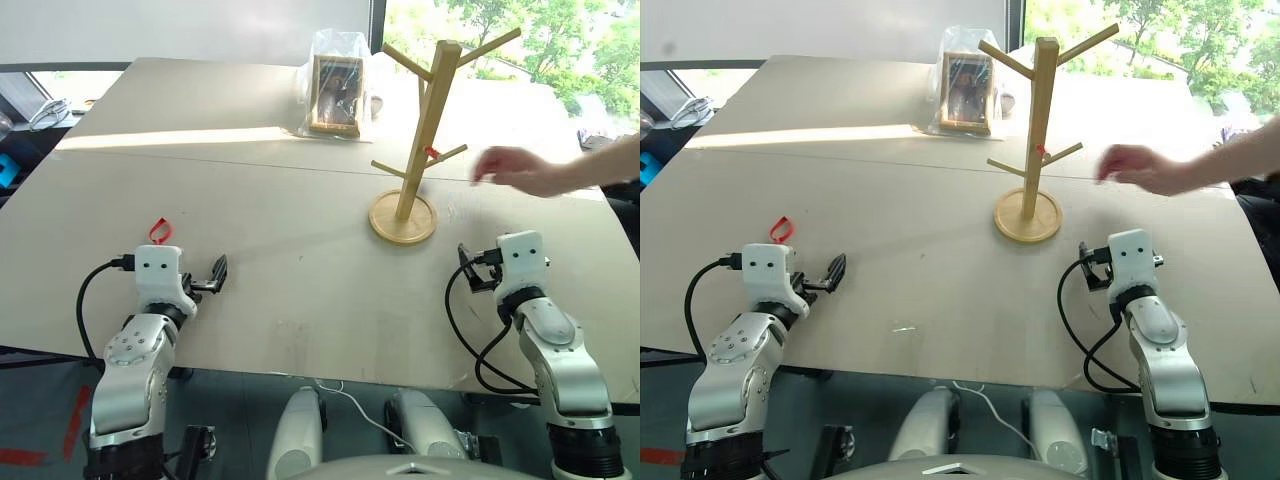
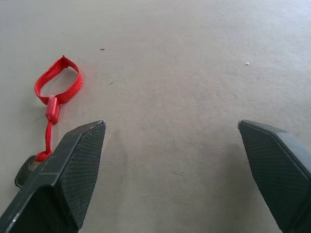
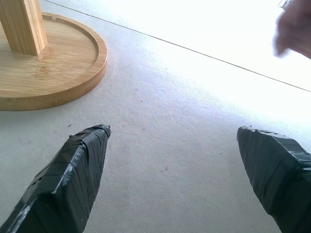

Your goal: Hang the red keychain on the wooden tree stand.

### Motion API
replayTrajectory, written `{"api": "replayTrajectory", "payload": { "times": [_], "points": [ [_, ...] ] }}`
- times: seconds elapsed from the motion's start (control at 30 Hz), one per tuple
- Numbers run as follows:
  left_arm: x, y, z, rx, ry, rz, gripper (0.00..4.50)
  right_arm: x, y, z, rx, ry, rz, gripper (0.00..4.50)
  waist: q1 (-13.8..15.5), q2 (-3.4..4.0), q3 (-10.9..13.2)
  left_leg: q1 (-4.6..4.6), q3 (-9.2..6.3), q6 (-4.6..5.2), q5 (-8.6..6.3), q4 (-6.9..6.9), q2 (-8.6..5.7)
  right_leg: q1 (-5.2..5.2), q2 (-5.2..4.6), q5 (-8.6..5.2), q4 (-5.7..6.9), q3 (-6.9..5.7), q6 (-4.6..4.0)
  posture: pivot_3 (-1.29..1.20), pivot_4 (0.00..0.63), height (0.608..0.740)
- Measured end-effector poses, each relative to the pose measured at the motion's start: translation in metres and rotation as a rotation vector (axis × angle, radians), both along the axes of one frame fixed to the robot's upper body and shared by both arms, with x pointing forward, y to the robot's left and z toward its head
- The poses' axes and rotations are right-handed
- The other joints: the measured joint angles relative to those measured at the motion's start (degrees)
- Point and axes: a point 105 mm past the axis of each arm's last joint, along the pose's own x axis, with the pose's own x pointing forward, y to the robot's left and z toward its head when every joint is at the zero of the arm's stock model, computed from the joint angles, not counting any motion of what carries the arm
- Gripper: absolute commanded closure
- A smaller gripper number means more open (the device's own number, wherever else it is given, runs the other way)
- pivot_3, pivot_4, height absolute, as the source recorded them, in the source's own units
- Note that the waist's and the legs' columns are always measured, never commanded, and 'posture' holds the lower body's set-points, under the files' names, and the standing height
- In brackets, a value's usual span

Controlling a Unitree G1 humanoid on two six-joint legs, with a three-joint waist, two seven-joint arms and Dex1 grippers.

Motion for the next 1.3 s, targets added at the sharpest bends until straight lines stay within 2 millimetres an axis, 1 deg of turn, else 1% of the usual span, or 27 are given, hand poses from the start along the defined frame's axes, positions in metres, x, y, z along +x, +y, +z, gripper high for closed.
{"api": "replayTrajectory", "payload": {
  "times": [0.1, 0.17, 0.23, 0.3, 0.33, 0.4, 0.47, 0.5, 0.63, 0.73, 0.8, 0.87, 0.97, 1.1, 1.27, 1.3],
  "points": [
    [-0.002, -0.001, 0.002, -0.010, -0.008, 0.001, 0.00, 0.000, 0.001, 0.001, 0.000, 0.000, 0.009, 0.03, -0.06, 0.00, 0.00, -0.01, 0.00, 0.00, 0.00, 0.00, 0.00, 0.00, 0.00, 0.00, 0.00, 0.01, 0.00, 0.00, 0.150, 0.740],
    [-0.010, -0.001, 0.011, -0.039, -0.045, 0.027, 0.00, 0.002, 0.005, 0.005, -0.007, -0.005, 0.053, 0.03, -0.18, 0.00, 0.00, 0.00, 0.01, 0.00, 0.00, 0.01, 0.00, 0.00, -0.01, 0.00, 0.00, 0.02, 0.00, 0.00, 0.150, 0.740],
    [-0.014, 0.006, 0.020, -0.046, -0.075, 0.066, 0.00, 0.005, 0.010, 0.010, -0.008, -0.015, 0.097, 0.03, -0.12, 0.00, 0.00, 0.01, -0.04, 0.00, 0.00, 0.02, 0.00, 0.01, 0.01, 0.00, 0.03, -0.02, 0.00, 0.00, 0.150, 0.740],
    [-0.017, 0.021, 0.034, -0.066, -0.116, 0.143, 0.00, 0.007, 0.023, 0.016, 0.025, -0.023, 0.180, 0.03, -0.17, 0.00, 0.00, 0.05, -0.06, 0.00, 0.00, 0.03, 0.00, 0.04, 0.03, 0.00, 0.04, -0.02, 0.00, 0.00, 0.150, 0.740],
    [-0.017, 0.029, 0.042, -0.077, -0.141, 0.183, 0.00, 0.009, 0.033, 0.020, 0.051, -0.021, 0.240, 0.03, -0.17, 0.00, 0.00, 0.04, -0.06, 0.00, 0.00, 0.05, 0.00, 0.05, 0.03, 0.00, 0.04, -0.03, 0.00, 0.00, 0.150, 0.740],
    [-0.017, 0.039, 0.054, -0.078, -0.162, 0.225, 0.00, 0.010, 0.053, 0.028, 0.088, -0.021, 0.352, 0.03, -0.14, 0.00, 0.00, 0.02, -0.07, 0.00, 0.00, 0.07, 0.00, 0.05, 0.03, 0.00, 0.02, -0.04, 0.00, 0.00, 0.150, 0.740],
    [-0.015, 0.044, 0.060, -0.068, -0.149, 0.244, 0.00, 0.010, 0.071, 0.040, 0.112, -0.032, 0.473, 0.03, -0.13, -0.01, 0.00, 0.00, -0.07, 0.00, 0.00, 0.07, 0.00, 0.06, 0.03, 0.00, 0.01, -0.05, 0.00, 0.00, 0.150, 0.740],
    [-0.012, 0.049, 0.059, -0.068, -0.115, 0.251, 0.00, 0.009, 0.085, 0.049, 0.121, -0.032, 0.584, 0.03, -0.13, 0.00, 0.00, 0.00, -0.09, 0.00, 0.00, 0.07, 0.00, 0.06, 0.03, 0.00, 0.01, -0.08, 0.00, 0.00, 0.150, 0.740],
    [-0.005, 0.057, 0.049, -0.094, -0.018, 0.250, 0.00, -0.001, 0.113, 0.068, 0.120, -0.024, 0.844, 0.03, -0.15, -0.01, 0.00, 0.01, -0.15, 0.00, 0.00, 0.09, 0.00, 0.10, 0.03, 0.00, -0.01, -0.15, 0.00, 0.00, 0.150, 0.740],
    [0.001, 0.065, 0.043, -0.113, 0.042, 0.238, 0.00, -0.010, 0.126, 0.069, 0.111, 0.034, 1.026, 0.03, -0.14, -0.03, 0.00, -0.01, -0.19, 0.00, 0.00, 0.09, 0.00, 0.11, 0.03, 0.00, -0.02, -0.21, -0.01, 0.00, 0.150, 0.740],
    [0.006, 0.068, 0.041, -0.126, 0.057, 0.226, 0.00, -0.012, 0.133, 0.070, 0.125, 0.059, 1.101, 0.03, -0.13, -0.02, 0.01, -0.02, -0.19, 0.00, 0.00, 0.09, 0.00, 0.10, 0.02, 0.00, -0.01, -0.20, -0.01, 0.00, 0.150, 0.740],
    [0.012, 0.068, 0.039, -0.131, 0.077, 0.207, 0.00, -0.016, 0.140, 0.077, 0.127, 0.059, 1.166, 0.03, -0.12, -0.02, 0.01, -0.02, -0.19, 0.00, 0.00, 0.09, 0.00, 0.10, 0.02, 0.00, -0.01, -0.21, -0.01, 0.00, 0.150, 0.740],
    [0.017, 0.067, 0.032, -0.129, 0.120, 0.170, 0.00, -0.019, 0.145, 0.085, 0.125, 0.045, 1.219, 0.03, -0.13, -0.02, 0.00, -0.03, -0.20, 0.00, 0.00, 0.09, 0.00, 0.09, 0.02, 0.00, -0.01, -0.22, -0.01, 0.00, 0.150, 0.740],
    [0.024, 0.065, 0.018, -0.114, 0.179, 0.119, 0.00, -0.021, 0.150, 0.090, 0.129, 0.053, 1.250, 0.03, -0.12, -0.02, 0.01, -0.03, -0.21, 0.00, 0.00, 0.09, 0.00, 0.08, 0.02, 0.00, 0.01, -0.24, -0.01, 0.00, 0.150, 0.740],
    [0.032, 0.067, 0.017, -0.118, 0.175, 0.108, 0.00, -0.021, 0.151, 0.090, 0.136, 0.063, 1.249, 0.03, -0.03, -0.02, 0.01, -0.04, -0.21, 0.00, 0.00, 0.09, 0.00, 0.09, 0.00, 0.01, 0.00, -0.25, -0.01, 0.00, 0.150, 0.740],
    [0.035, 0.066, 0.017, -0.113, 0.175, 0.107, 0.25, -0.021, 0.151, 0.090, 0.137, 0.063, 1.249, 0.00, 0.01, -0.02, 0.01, -0.04, -0.21, 0.00, 0.00, 0.09, 0.00, 0.09, 0.00, 0.01, 0.01, -0.25, -0.01, 0.00, 0.150, 0.740]
  ]
}}
